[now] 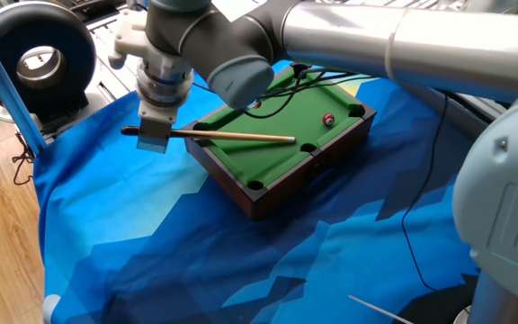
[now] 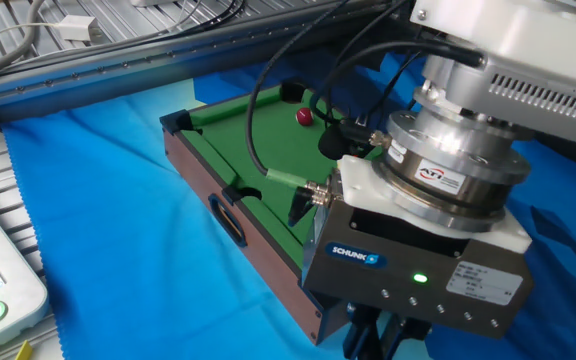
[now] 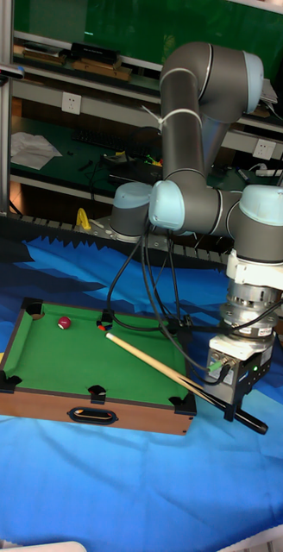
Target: Hit the pool ball
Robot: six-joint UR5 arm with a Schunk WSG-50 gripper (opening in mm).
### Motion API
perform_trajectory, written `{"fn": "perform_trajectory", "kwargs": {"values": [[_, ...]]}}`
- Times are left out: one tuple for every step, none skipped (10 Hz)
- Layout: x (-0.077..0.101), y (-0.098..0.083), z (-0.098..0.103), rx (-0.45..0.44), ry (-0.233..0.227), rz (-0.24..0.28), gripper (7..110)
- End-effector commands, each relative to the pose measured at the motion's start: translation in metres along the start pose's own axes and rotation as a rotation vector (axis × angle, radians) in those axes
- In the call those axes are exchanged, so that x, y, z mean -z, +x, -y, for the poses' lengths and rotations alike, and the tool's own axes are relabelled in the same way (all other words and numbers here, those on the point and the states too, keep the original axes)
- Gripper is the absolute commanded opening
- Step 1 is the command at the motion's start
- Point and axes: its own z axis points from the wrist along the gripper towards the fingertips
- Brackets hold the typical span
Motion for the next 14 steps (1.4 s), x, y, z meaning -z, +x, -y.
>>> {"fn": "perform_trajectory", "kwargs": {"values": [[0.002,0.001,-0.001,-0.018,-0.008,0.015,7],[0.001,0.002,0.0,-0.015,-0.006,0.009,7],[0.001,0.005,0.0,-0.016,-0.012,-0.004,7],[0.001,0.008,0.002,-0.013,-0.019,-0.014,7],[0.001,0.009,0.001,-0.013,-0.03,-0.02,7],[0.001,0.014,-0.001,-0.006,-0.036,-0.039,7],[0.002,0.023,-0.001,0.024,-0.039,-0.073,7],[0.002,0.03,-0.002,0.061,-0.045,-0.104,7],[0.003,0.035,-0.006,0.093,-0.064,-0.123,7],[0.004,0.037,-0.009,0.123,-0.079,-0.129,7],[0.004,0.037,-0.011,0.14,-0.088,-0.128,7],[0.003,0.033,-0.013,0.159,-0.096,-0.11,7],[0.003,0.022,-0.017,0.169,-0.107,-0.064,7],[0.002,0.012,-0.02,0.163,-0.115,-0.024,7]]}}
